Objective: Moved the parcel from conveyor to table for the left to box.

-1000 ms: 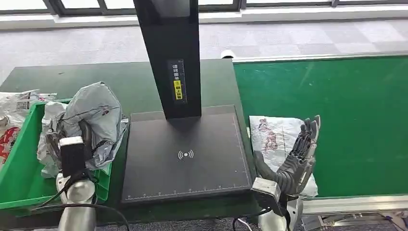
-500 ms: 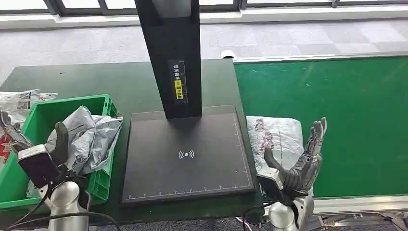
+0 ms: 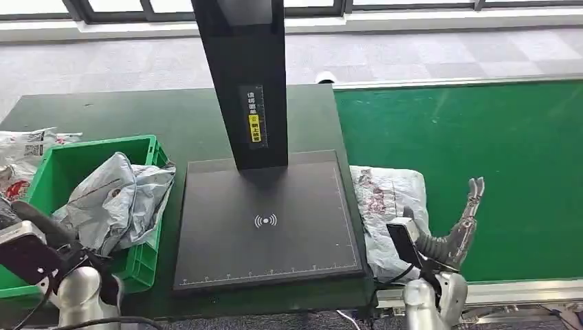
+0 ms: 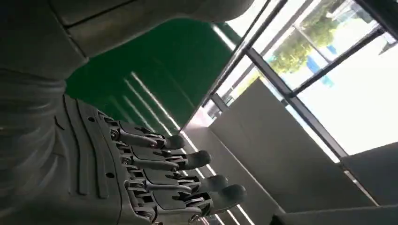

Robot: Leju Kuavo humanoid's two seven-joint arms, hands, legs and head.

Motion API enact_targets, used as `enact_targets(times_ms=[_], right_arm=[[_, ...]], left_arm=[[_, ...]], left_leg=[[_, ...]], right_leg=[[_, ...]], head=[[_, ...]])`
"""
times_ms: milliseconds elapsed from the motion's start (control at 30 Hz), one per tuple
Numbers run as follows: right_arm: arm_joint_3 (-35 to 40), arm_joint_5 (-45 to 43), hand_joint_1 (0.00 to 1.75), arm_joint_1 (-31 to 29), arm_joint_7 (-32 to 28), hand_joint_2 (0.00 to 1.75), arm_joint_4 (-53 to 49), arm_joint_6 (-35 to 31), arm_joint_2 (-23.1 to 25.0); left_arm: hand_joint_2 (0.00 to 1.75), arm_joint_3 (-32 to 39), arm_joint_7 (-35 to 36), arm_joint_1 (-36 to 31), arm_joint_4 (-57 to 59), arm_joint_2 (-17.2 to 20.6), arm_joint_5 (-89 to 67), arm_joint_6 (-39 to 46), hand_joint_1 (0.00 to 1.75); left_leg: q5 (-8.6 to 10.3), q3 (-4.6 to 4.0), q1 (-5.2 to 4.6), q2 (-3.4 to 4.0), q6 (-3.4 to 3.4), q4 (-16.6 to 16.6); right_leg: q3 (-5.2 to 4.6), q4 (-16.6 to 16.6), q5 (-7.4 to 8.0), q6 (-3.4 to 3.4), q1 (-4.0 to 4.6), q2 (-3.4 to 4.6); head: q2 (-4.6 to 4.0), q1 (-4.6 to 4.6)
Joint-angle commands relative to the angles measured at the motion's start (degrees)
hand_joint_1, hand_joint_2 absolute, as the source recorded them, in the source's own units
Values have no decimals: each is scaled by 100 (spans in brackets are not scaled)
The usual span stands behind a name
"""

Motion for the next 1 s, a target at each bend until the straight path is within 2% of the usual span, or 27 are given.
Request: enact_targets(times_ms=[33,100,367,567,667,767,867,1000], right_arm=[[-1348,1318,0,-1114,1284,175,2362,15,-572],[-1240,1402,0,-1193,1593,175,2713,15,-702],[-1187,1433,0,-1186,1679,175,2763,15,-717],[-701,1360,0,-1363,2021,175,3613,85,-965],[-424,1330,0,-1393,2210,175,3857,504,-1039],[-338,1116,0,-1394,2124,175,3901,847,-1058],[-158,818,0,-1405,1817,175,4019,1516,-1098],[34,602,0,-1371,1452,175,4109,1932,-1092]], left_arm=[[0,-295,15,535,-1775,-155,232,-6,0],[0,-423,15,656,-2047,-161,252,-6,0],[0,-441,15,671,-2099,-170,234,-6,0],[0,-713,15,792,-2373,-189,148,-6,0],[0,-810,15,769,-2369,-179,88,-6,0],[0,-842,15,747,-2367,-177,79,-6,0],[0,-888,15,774,-2392,-144,69,-6,0],[0,-914,15,778,-2331,-77,94,-6,0]], left_leg=[[-2,0,6,13,5,-2],[-3,5,3,12,4,-4],[7,7,-3,5,2,-17],[7,2,0,11,0,-10],[8,4,3,14,0,-12],[10,2,1,6,-2,-12],[9,4,0,8,-3,-13],[7,5,0,5,-4,-11]], right_leg=[[3,-12,6,0,6,8],[7,-12,5,-1,4,8],[2,-17,9,-7,-1,-1],[0,-16,10,-1,5,4],[2,-17,11,-2,3,7],[2,-14,9,-3,1,0],[2,-13,9,-5,0,1],[3,-10,6,-4,1,0]], head=[[0,0],[0,0],[0,0],[0,0],[0,0],[0,0],[0,0],[0,0]])
